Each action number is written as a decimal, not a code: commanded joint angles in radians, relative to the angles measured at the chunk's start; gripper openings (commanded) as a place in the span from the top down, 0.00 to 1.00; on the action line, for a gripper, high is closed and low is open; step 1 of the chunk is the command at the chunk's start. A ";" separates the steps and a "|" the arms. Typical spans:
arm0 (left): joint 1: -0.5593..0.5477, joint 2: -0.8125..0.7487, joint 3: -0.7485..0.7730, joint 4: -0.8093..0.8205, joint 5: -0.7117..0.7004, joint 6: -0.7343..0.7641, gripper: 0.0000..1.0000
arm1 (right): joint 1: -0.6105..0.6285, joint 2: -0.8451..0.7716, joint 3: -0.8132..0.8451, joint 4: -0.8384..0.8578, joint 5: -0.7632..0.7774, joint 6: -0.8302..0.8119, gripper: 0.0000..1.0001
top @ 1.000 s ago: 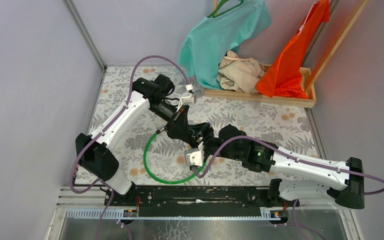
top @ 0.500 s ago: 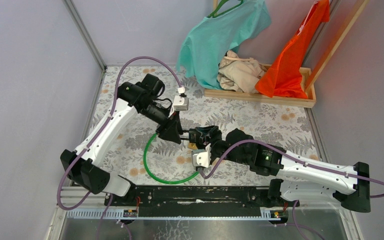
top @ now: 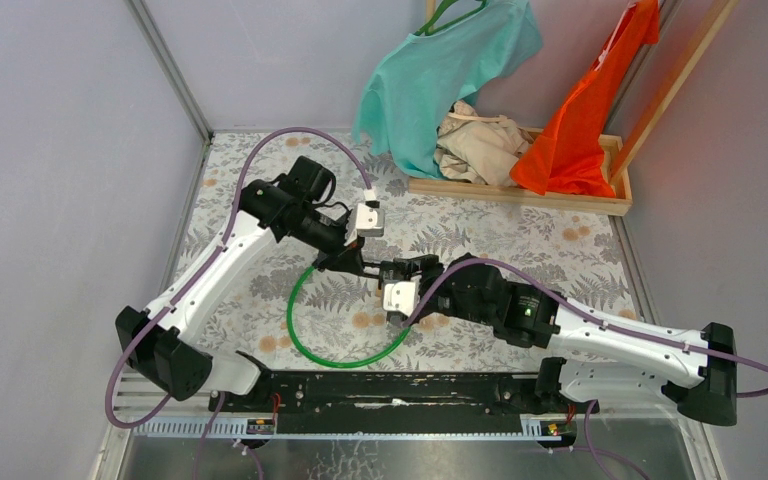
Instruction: Unlock with the key
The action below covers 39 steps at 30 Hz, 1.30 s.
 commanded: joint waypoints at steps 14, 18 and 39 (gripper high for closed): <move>-0.098 -0.045 -0.169 0.450 -0.499 0.034 0.73 | -0.397 0.001 -0.102 0.364 -0.338 0.919 1.00; -0.093 -0.007 -0.174 0.474 -0.592 -0.016 0.47 | -0.457 0.002 -0.130 0.339 -0.268 0.962 1.00; 0.136 0.004 -0.129 0.574 -0.749 -0.347 0.00 | -0.482 0.298 -0.158 0.303 0.087 0.793 1.00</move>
